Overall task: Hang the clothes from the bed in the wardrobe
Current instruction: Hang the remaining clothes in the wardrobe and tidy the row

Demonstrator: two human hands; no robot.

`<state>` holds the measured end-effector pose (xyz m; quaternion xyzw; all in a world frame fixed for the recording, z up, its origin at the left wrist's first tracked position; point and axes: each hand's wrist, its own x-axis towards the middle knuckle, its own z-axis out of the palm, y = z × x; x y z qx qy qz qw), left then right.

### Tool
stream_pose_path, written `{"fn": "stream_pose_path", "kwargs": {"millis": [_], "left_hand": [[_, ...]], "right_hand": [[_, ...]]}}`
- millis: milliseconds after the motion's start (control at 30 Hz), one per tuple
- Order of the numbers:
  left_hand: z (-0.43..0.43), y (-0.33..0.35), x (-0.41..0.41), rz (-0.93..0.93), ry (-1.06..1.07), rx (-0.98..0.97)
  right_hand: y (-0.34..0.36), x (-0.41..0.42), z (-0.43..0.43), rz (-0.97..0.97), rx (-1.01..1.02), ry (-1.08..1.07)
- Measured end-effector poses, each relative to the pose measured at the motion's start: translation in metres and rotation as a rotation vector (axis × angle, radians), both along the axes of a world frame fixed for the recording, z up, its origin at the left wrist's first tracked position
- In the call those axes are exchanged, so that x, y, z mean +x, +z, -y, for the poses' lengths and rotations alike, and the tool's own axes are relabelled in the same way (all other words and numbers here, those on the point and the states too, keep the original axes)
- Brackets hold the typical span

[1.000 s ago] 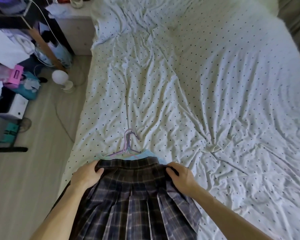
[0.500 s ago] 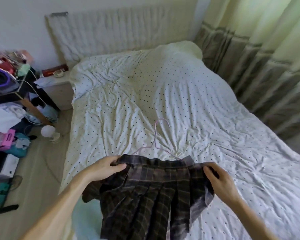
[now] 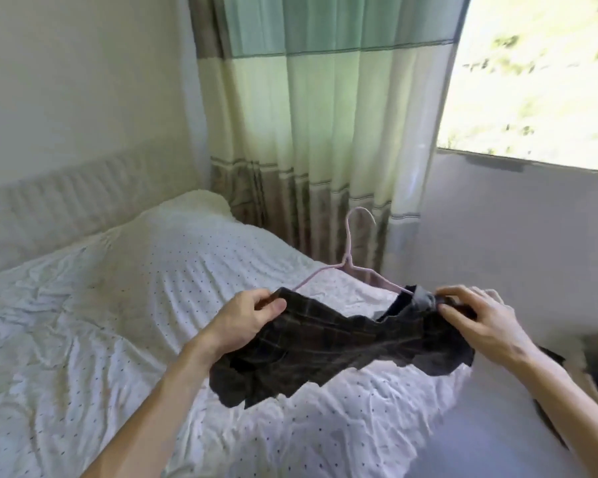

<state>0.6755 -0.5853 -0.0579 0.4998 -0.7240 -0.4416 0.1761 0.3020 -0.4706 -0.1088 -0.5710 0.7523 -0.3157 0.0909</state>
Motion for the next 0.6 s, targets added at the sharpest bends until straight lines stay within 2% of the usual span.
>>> {"fn": "stream_pose_path", "kwargs": {"millis": [100, 233, 400, 467, 600], "left_hand": [[-0.007, 0.007, -0.080, 0.016, -0.086, -0.095], [-0.022, 0.011, -0.181, 0.014, -0.271, -0.189], [-0.041, 0.010, -0.282, 0.247, -0.562, -0.253], [-0.049, 0.004, -0.318, 0.217, -0.649, -0.181], [-0.077, 0.003, -0.387, 0.021, -0.840, 0.194]], "right_hand": [[0.010, -0.057, -0.037, -0.134, 0.085, -0.065], [0.006, -0.119, -0.094, -0.201, 0.057, -0.295], [-0.016, -0.175, -0.180, -0.331, -0.094, -0.591], [-0.025, -0.188, -0.214, -0.370, -0.105, -0.702], [-0.047, -0.210, -0.282, -0.327, -0.066, -0.911]]}}
